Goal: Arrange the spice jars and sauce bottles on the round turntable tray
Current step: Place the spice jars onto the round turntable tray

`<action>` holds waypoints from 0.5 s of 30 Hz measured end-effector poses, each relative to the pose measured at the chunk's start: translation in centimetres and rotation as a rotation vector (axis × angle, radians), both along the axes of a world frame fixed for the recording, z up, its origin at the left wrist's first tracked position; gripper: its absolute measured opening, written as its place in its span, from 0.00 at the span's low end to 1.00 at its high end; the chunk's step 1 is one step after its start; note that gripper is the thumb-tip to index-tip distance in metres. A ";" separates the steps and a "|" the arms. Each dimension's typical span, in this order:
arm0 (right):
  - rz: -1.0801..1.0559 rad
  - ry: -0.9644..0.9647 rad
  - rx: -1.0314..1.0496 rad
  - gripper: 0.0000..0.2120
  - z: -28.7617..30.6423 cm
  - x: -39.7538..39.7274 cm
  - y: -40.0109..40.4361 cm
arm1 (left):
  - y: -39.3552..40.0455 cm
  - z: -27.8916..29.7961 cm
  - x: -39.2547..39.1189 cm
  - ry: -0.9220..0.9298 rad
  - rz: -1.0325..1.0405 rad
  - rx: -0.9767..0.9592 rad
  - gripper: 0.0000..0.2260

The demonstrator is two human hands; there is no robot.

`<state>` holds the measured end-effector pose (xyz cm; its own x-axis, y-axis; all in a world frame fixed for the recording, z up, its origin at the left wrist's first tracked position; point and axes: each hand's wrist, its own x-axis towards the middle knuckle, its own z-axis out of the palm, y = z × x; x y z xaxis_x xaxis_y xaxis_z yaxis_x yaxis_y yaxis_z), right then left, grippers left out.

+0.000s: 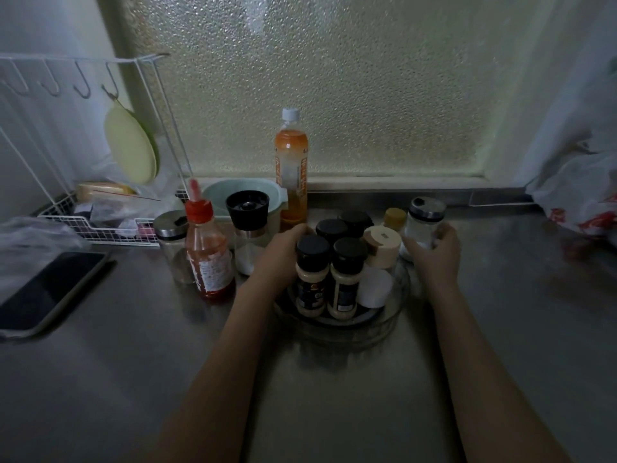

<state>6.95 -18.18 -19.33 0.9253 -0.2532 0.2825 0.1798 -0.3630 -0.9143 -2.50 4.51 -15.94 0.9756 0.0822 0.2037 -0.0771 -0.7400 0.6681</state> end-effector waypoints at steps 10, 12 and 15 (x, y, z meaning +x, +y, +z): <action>-0.010 -0.188 0.024 0.24 2.1 -3.6 0.1 | -1.2 1.2 -0.3 0.043 -0.009 -0.005 0.16; -0.008 -0.210 0.046 0.23 2.4 -4.8 -0.1 | -1.2 1.2 -0.4 0.036 0.008 0.005 0.15; -0.015 -0.237 0.078 0.20 2.4 -6.2 -0.4 | -1.1 1.0 -0.4 0.020 -0.013 0.033 0.10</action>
